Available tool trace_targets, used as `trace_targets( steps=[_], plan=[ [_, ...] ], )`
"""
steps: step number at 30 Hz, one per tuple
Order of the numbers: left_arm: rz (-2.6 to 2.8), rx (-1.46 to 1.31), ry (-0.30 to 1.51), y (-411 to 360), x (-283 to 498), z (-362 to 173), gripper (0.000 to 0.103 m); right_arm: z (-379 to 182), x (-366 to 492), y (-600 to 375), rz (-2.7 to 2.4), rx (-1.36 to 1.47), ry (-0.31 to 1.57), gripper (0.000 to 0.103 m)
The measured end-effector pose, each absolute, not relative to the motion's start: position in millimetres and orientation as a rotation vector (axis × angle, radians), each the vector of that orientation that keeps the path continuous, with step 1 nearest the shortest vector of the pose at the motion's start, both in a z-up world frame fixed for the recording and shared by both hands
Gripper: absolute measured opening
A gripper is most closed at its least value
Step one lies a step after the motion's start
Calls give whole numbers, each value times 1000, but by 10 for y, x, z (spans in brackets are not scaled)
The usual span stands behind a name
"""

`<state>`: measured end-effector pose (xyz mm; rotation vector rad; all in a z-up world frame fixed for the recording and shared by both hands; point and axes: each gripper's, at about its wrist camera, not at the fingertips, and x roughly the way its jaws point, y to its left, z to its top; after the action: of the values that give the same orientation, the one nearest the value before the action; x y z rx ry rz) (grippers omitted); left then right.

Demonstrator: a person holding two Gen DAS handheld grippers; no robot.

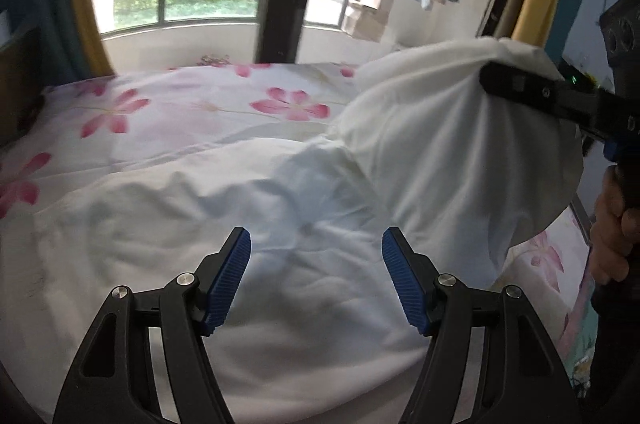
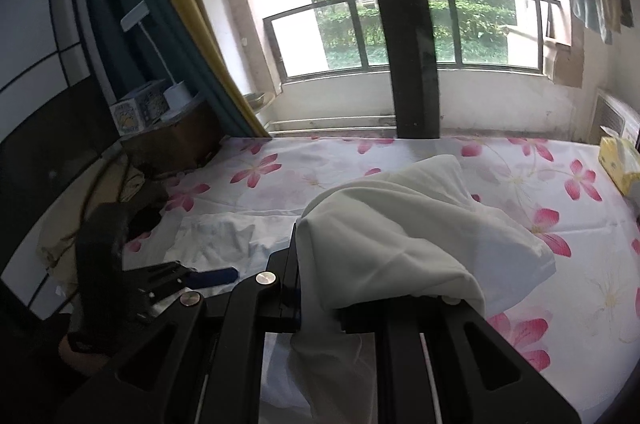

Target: Fold large clothes

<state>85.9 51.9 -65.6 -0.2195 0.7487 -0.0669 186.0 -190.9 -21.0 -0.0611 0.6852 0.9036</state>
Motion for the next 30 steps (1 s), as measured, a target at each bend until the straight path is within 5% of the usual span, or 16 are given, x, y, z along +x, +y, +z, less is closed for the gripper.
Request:
trace_targets(
  steps=[30],
  plan=[
    [190,-350,706,1878,101,-676,71,-746,1439,-576,1053,-274,840,14]
  ],
)
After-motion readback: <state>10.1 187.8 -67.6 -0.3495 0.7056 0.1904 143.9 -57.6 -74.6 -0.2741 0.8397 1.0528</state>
